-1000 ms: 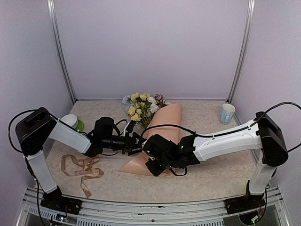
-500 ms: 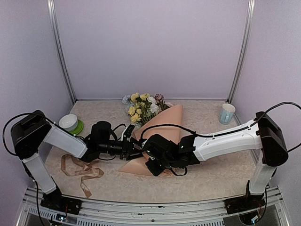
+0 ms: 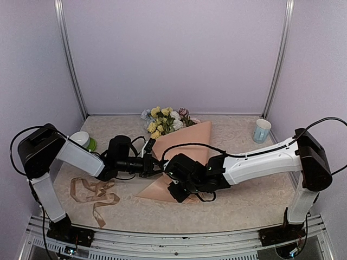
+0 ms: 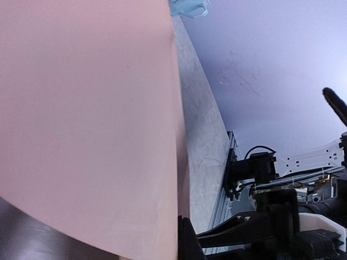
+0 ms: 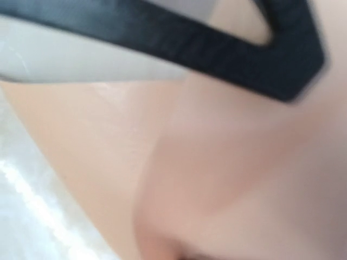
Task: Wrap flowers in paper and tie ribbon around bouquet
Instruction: Fold the one-fourth-folded wrapping paper at the center of the board, then press the fold line on the 2/3-folded wrapping paper.
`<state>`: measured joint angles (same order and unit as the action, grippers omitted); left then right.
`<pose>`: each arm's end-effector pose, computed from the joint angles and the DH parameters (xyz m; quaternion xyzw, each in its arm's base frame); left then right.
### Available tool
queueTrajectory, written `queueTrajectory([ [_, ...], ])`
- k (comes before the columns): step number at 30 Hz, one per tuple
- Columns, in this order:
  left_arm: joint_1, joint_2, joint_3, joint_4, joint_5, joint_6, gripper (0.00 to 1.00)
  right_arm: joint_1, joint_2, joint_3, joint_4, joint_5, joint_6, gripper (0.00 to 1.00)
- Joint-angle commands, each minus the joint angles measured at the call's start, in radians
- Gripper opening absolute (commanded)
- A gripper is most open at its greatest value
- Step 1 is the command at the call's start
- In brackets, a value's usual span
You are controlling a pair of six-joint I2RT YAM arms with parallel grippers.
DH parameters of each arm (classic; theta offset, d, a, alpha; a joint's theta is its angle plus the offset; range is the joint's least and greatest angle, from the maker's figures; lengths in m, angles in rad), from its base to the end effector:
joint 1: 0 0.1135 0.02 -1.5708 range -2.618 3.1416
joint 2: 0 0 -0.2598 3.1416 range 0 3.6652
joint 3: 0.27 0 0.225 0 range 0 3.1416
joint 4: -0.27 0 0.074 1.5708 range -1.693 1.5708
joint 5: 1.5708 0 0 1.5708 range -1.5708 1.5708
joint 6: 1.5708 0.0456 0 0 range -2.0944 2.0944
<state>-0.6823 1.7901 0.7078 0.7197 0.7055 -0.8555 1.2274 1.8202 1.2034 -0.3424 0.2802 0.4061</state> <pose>0.2397 -0.2329 0.1652 0.1287 0.7864 -0.5750 0.1854 0.1342 0.3379 0.1923 -0.3384 0.8825 0.1261 0.3012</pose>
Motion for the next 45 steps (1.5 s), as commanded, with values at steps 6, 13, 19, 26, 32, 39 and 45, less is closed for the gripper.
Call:
queueTrajectory([
  [6, 0.032, 0.042, 0.035, -0.248, -0.121, 0.229, 0.00, -0.007, -0.224, -0.123, 0.155, -0.301, -0.035, 0.64],
  [13, 0.031, 0.031, 0.018, -0.253, -0.132, 0.249, 0.00, -0.195, -0.261, -0.296, 0.307, -0.474, 0.145, 0.36],
  [19, 0.035, 0.037, 0.017, -0.271, -0.146, 0.263, 0.00, -0.215, -0.112, -0.229, 0.269, -0.459, 0.093, 0.12],
  [26, 0.049, 0.044, 0.016, -0.282, -0.154, 0.276, 0.00, -0.144, -0.025, -0.293, 0.156, -0.378, 0.125, 0.02],
  [32, 0.048, 0.048, 0.034, -0.328, -0.172, 0.321, 0.00, -0.117, -0.113, -0.388, 0.103, -0.376, 0.198, 0.01],
  [39, 0.027, 0.029, 0.040, -0.316, -0.184, 0.354, 0.00, -0.154, -0.385, -0.458, 0.187, -0.499, 0.197, 0.13],
  [45, 0.028, 0.031, 0.035, -0.335, -0.200, 0.365, 0.00, -0.330, -0.455, -0.640, 0.400, -0.606, 0.433, 0.64],
])
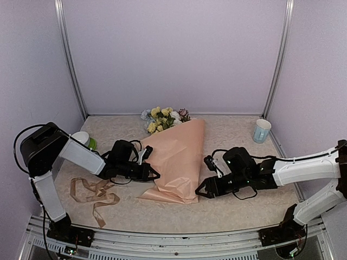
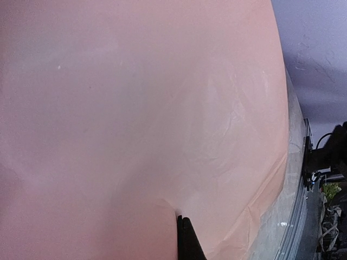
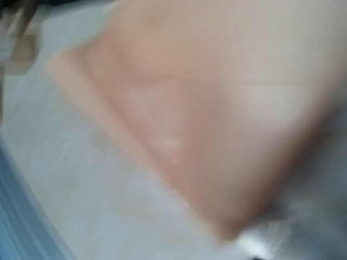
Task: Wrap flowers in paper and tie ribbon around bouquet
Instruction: Press the fold line on the 2/3-folded wrapping paper.
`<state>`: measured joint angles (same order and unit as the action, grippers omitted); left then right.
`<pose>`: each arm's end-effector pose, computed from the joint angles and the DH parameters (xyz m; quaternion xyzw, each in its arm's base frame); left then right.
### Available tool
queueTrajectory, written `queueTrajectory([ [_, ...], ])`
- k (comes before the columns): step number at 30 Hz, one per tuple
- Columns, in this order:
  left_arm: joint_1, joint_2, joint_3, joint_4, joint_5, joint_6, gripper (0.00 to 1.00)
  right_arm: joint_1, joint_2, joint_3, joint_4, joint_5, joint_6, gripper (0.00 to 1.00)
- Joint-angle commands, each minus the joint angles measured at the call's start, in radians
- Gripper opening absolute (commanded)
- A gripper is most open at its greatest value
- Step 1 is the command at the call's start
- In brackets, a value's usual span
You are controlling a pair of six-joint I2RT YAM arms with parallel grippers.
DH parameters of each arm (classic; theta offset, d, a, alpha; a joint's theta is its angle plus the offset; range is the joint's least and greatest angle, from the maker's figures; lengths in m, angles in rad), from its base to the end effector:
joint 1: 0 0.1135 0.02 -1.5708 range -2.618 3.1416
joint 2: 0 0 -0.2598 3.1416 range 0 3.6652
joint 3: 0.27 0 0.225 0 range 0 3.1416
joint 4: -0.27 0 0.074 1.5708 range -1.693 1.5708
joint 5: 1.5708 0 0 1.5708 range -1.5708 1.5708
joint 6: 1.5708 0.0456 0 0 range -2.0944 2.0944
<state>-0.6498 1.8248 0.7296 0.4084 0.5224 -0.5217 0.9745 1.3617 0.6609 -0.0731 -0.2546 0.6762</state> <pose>0.2456 -0.2152 0.1277 0.1661 0.8644 -0.4230 0.2153 0.1337 0.2174 0.1911 -0.1846 0.8967 0.3621 0.1751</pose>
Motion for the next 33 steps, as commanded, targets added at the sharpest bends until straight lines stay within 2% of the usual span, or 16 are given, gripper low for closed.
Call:
queueTrajectory([
  [1, -0.006, -0.004, 0.012, -0.025, -0.016, 0.032, 0.00, -0.081, 0.016, -0.103, 0.147, -0.066, 0.178, 0.73],
  [2, -0.005, -0.003, 0.010, -0.027, -0.017, 0.032, 0.00, -0.084, 0.037, -0.101, 0.153, -0.057, 0.189, 0.79],
  [4, -0.007, 0.001, 0.010, -0.027, -0.017, 0.032, 0.00, -0.085, 0.095, -0.088, 0.165, -0.063, 0.201, 0.82],
  [7, -0.010, 0.007, 0.012, -0.025, -0.012, 0.028, 0.00, -0.085, 0.188, -0.073, 0.244, -0.106, 0.211, 0.75],
  [13, -0.011, 0.004, 0.008, -0.025, -0.019, 0.029, 0.00, -0.094, 0.295, -0.087, 0.361, -0.139, 0.231, 0.44],
  [16, -0.006, 0.005, 0.008, -0.027, -0.022, 0.036, 0.00, -0.099, 0.320, -0.091, 0.385, -0.155, 0.235, 0.15],
  [17, 0.001, 0.005, 0.010, -0.013, -0.018, 0.037, 0.00, -0.100, 0.315, -0.107, 0.396, -0.162, 0.240, 0.00],
  [28, -0.004, 0.002, 0.092, -0.042, -0.017, 0.132, 0.00, -0.096, 0.268, -0.191, 0.378, -0.147, 0.240, 0.01],
  [33, -0.007, 0.032, 0.075, -0.059, -0.031, 0.148, 0.00, -0.096, 0.225, -0.115, 0.162, -0.074, 0.166, 0.15],
])
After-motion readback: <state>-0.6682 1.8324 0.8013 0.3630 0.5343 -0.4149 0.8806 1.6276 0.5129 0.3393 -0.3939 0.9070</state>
